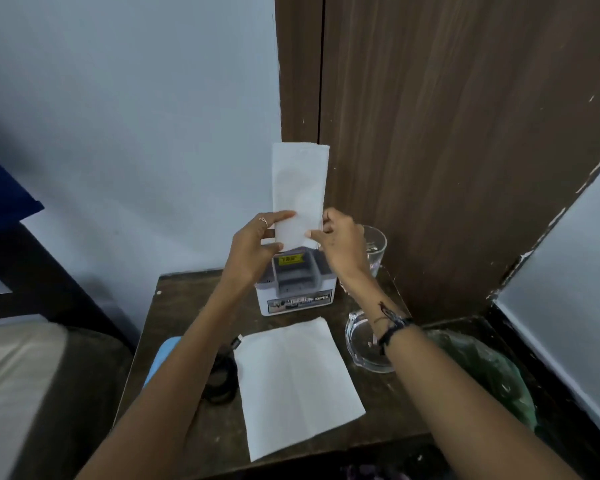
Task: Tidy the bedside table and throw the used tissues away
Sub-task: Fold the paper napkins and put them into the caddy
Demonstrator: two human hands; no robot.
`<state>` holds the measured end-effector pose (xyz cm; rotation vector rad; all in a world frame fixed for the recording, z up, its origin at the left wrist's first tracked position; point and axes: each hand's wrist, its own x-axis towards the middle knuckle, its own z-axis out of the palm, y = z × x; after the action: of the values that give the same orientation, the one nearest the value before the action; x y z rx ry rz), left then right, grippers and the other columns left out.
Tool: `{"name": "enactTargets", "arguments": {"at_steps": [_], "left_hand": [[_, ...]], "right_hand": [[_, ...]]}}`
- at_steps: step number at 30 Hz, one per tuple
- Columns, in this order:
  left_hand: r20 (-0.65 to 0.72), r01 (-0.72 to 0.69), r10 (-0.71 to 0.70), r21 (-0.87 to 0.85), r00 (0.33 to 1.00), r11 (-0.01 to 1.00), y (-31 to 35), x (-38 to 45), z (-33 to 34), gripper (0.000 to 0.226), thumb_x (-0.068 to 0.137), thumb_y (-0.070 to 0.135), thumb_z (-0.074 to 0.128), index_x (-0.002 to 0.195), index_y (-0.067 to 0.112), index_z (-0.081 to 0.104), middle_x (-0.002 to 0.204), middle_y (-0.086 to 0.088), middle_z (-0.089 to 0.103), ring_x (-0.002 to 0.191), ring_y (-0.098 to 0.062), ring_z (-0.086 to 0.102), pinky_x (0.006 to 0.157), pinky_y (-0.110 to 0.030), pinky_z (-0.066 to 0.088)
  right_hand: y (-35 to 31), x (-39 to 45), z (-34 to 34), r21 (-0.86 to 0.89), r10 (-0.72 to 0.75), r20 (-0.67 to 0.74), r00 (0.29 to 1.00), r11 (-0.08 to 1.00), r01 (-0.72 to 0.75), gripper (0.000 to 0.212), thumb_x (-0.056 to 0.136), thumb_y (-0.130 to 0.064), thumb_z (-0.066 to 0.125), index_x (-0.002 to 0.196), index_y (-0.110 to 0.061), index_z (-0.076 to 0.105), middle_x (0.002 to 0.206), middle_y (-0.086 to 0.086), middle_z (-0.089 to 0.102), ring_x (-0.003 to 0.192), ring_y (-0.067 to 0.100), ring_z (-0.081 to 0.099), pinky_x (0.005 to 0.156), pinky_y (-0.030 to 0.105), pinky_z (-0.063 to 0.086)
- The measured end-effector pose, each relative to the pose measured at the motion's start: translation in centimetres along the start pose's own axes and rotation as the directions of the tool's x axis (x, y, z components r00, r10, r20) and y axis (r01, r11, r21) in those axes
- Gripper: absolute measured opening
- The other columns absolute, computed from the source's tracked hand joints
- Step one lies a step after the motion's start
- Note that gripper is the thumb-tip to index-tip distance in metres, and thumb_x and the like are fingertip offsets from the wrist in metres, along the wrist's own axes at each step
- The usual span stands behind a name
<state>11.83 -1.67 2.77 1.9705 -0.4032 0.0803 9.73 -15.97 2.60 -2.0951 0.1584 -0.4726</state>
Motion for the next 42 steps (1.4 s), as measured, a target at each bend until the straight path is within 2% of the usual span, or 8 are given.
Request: {"name": "enactTargets", "arguments": {"at_steps": [4,10,15,19,24,31,36,42], "left_hand": [[-0.045,-0.016,0.017,0.031,0.999,0.999,-2.1,1.8,0.5,0.055,0.083,-0.012,0.054,0.124,0.024,0.055,0.123,0.008,0.050,0.100,-0.014,0.053,0.079,-0.015,0.049],[-0.111,-0.035,0.045,0.087,0.993,0.996,-4.9,2.8,1.0,0.054,0.085,-0.010,0.052,0.124,0.027,0.055,0.123,0.007,0.054,0.093,-0.013,0.057,0.085,-0.025,0.051],[-0.103,-0.036,0.044,0.082,0.994,0.996,-5.6,2.8,0.9,0.049,0.086,-0.007,0.055,0.123,0.026,0.056,0.114,0.014,0.050,0.082,-0.004,0.058,0.072,-0.005,0.046],[-0.117,-0.012,0.013,0.014,0.993,1.000,-5.9,2.8,1.1,0.051,0.085,-0.007,0.056,0.121,0.028,0.056,0.112,0.017,0.052,0.074,0.013,0.058,0.070,-0.006,0.047],[-0.090,0.027,-0.026,0.010,0.996,1.000,-6.2,2.8,1.5,0.052,0.085,-0.006,0.056,0.122,0.029,0.056,0.098,0.007,0.059,0.076,-0.004,0.060,0.073,-0.018,0.050],[-0.064,0.038,-0.030,0.129,0.998,0.991,-6.0,3.2,1.2,0.040,0.083,-0.006,0.059,0.110,0.024,0.062,0.103,-0.005,0.060,0.074,-0.007,0.053,0.060,0.003,0.042],[-0.061,0.025,-0.015,0.158,0.998,0.987,-5.4,2.9,1.3,0.031,0.084,0.004,0.062,0.107,0.025,0.063,0.104,0.006,0.055,0.073,-0.001,0.052,0.059,0.004,0.039],[-0.060,0.045,-0.032,0.245,0.998,0.969,-5.5,2.8,1.6,0.020,0.085,0.004,0.060,0.088,0.021,0.070,0.095,-0.008,0.069,0.079,-0.017,0.058,0.075,-0.027,0.049]], "right_hand": [[0.9,2.8,1.4,-0.079,-0.025,0.044,0.999,0.996,0.028,0.009,0.086,-0.008,0.064,0.087,-0.008,0.055,0.083,0.006,0.063,0.078,0.018,0.061,0.066,0.029,0.048],[2.7,4.6,3.4,-0.055,0.004,0.138,0.990,0.998,0.004,0.007,0.087,0.002,0.059,0.093,-0.002,0.058,0.082,0.006,0.061,0.086,0.024,0.064,0.079,0.046,0.056],[3.3,4.9,3.8,-0.058,0.010,0.159,0.987,0.998,-0.001,0.011,0.084,-0.002,0.065,0.094,-0.003,0.061,0.081,0.004,0.061,0.085,0.023,0.064,0.081,0.044,0.055],[3.3,5.0,3.8,-0.104,0.002,0.138,0.990,0.995,0.013,0.008,0.086,-0.002,0.063,0.093,-0.002,0.060,0.082,0.007,0.062,0.079,0.018,0.061,0.079,0.044,0.055],[3.5,4.7,3.7,-0.217,0.020,0.164,0.986,0.976,0.016,0.009,0.086,-0.004,0.061,0.095,-0.002,0.058,0.093,0.015,0.066,0.089,0.028,0.063,0.080,0.045,0.052],[3.2,4.9,3.3,-0.246,0.019,0.204,0.979,0.969,0.032,0.012,0.082,-0.001,0.065,0.093,-0.005,0.063,0.081,0.005,0.059,0.080,0.021,0.057,0.069,0.035,0.049],[3.2,5.0,3.2,-0.291,0.074,0.213,0.974,0.957,-0.009,0.021,0.079,-0.006,0.071,0.098,-0.001,0.066,0.097,0.014,0.066,0.088,0.025,0.059,0.068,0.027,0.038],[2.5,5.2,3.2,-0.356,0.093,0.276,0.957,0.934,0.012,0.024,0.079,-0.004,0.069,0.102,-0.004,0.063,0.086,0.007,0.058,0.080,0.021,0.054,0.063,0.027,0.038]]}}
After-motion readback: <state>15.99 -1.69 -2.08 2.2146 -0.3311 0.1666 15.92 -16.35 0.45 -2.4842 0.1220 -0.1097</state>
